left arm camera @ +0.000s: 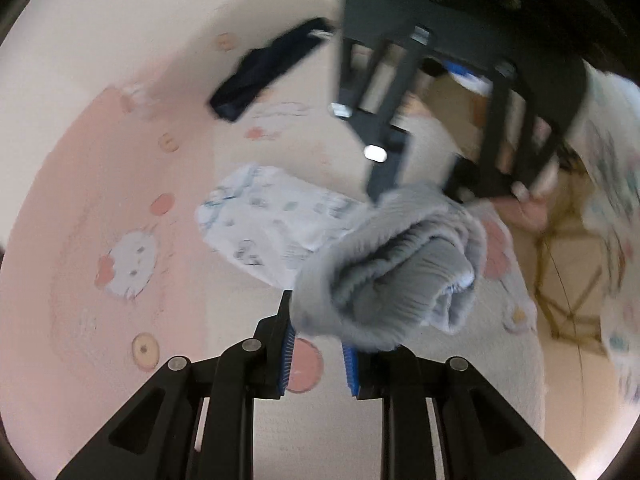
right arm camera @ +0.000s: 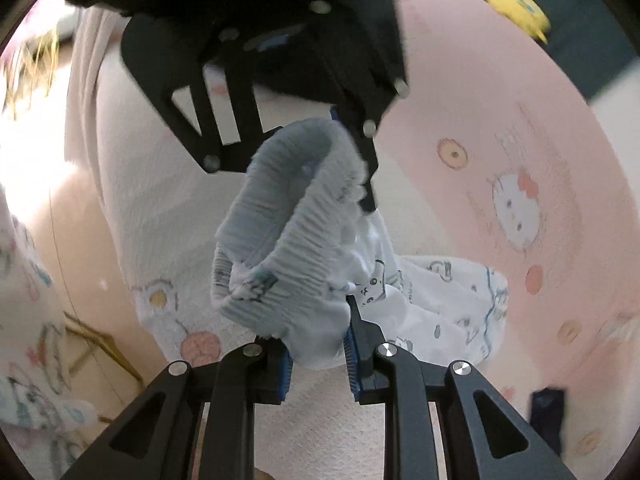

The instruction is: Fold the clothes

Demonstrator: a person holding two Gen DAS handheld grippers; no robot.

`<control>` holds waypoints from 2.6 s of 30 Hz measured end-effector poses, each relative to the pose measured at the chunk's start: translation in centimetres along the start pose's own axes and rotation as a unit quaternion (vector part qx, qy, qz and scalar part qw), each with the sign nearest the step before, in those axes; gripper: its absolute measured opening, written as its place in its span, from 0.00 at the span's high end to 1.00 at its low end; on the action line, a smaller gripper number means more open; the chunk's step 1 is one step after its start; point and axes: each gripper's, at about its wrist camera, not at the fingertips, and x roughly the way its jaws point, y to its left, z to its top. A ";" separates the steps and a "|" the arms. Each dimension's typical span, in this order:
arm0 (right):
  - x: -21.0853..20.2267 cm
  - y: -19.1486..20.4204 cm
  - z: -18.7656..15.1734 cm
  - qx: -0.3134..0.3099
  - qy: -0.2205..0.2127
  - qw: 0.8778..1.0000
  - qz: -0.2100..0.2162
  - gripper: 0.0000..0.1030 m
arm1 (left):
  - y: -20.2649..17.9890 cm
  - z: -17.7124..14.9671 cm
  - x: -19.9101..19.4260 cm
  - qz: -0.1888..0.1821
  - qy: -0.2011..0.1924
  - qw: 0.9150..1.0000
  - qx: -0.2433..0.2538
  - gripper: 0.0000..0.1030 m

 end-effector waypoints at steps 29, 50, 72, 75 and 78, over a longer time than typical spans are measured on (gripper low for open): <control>3.2 -17.3 -1.6 0.298 -0.046 0.952 0.048 0.80 | 11.6 4.6 7.0 -0.066 0.062 0.960 -0.264 0.82; 5.6 -20.8 -9.5 0.585 -0.008 0.801 0.132 0.33 | 12.1 2.3 8.8 -0.188 0.083 0.872 -0.443 0.56; 9.1 -23.1 -11.5 0.664 -0.134 0.706 0.207 0.58 | 12.3 1.6 11.0 -0.216 0.034 0.808 -0.547 0.58; 7.6 -23.9 -9.3 0.622 -0.150 0.741 0.202 0.61 | 13.3 1.6 9.4 -0.198 0.010 0.803 -0.563 0.69; 7.2 -24.4 -7.6 0.592 -0.141 0.769 0.199 0.62 | 14.0 2.0 8.8 -0.175 0.009 0.812 -0.557 0.70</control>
